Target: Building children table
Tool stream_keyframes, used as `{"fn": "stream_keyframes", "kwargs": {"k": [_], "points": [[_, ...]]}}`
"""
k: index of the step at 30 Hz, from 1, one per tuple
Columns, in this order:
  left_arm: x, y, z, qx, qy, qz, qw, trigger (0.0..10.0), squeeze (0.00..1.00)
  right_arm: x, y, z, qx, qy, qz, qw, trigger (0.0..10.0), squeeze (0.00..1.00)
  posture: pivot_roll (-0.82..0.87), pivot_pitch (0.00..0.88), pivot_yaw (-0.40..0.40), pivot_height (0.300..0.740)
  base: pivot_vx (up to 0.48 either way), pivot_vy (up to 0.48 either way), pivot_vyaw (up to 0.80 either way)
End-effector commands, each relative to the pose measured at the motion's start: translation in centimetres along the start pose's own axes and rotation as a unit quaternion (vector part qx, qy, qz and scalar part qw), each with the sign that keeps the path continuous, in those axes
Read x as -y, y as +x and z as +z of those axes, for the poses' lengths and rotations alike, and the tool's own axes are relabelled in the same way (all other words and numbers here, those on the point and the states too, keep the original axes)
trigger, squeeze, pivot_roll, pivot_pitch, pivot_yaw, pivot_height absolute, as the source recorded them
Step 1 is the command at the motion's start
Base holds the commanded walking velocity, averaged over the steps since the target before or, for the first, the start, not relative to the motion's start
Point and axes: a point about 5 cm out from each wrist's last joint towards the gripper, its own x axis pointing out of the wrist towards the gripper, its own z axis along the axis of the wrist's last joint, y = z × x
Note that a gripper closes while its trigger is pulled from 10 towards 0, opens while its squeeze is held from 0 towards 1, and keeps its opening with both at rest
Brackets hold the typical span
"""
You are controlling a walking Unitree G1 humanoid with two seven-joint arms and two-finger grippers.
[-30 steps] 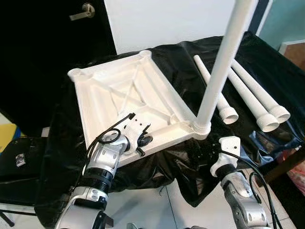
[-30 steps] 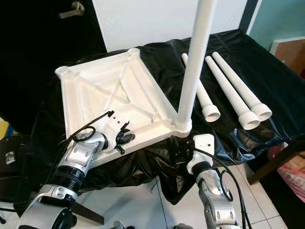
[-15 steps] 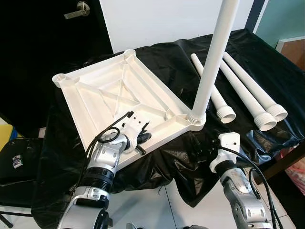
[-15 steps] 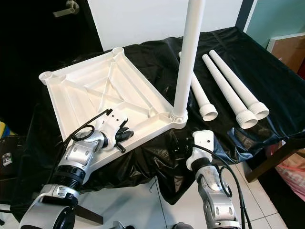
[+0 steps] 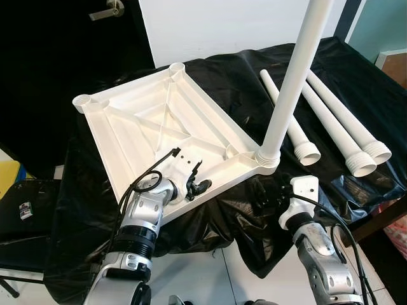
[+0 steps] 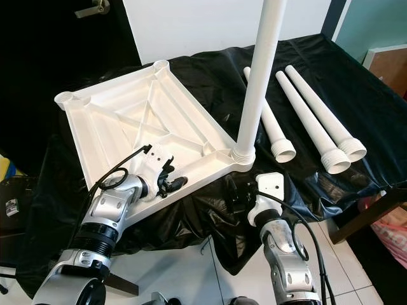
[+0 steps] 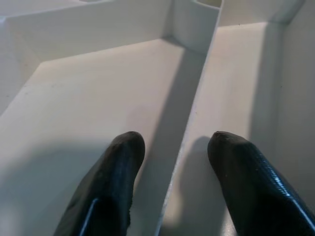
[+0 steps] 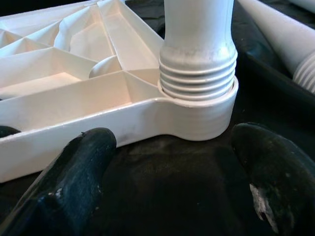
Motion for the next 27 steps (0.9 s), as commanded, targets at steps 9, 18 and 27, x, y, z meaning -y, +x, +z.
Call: {"fn": "stream_keyframes", "kwargs": {"k": [9, 18, 27], "points": [[-6.0, -3.2, 2.3, 0.048, -0.019, 0.221, 0.974, 10.0, 0.0, -1.1, 0.5, -0.7, -0.026, 0.011, 0.023, 0.999, 10.0, 0.0, -0.11, 0.091, 0.066, 0.74, 0.0, 0.0, 0.0], [-7.4, -4.8, 2.6, 0.048, 0.016, 0.241, 0.969, 10.0, 0.0, -1.5, 1.3, -0.9, -0.035, 0.01, 0.028, 0.999, 10.0, 0.0, -0.1, 0.091, 0.063, 0.74, 0.0, 0.0, 0.0], [-7.7, -5.2, 0.7, -0.033, 0.189, 0.285, 0.939, 10.0, 0.0, -2.0, 2.5, -1.0, -0.051, -0.024, 0.026, 0.998, 10.0, 0.0, -0.09, 0.078, 0.055, 0.74, 0.0, 0.0, 0.0]]}}
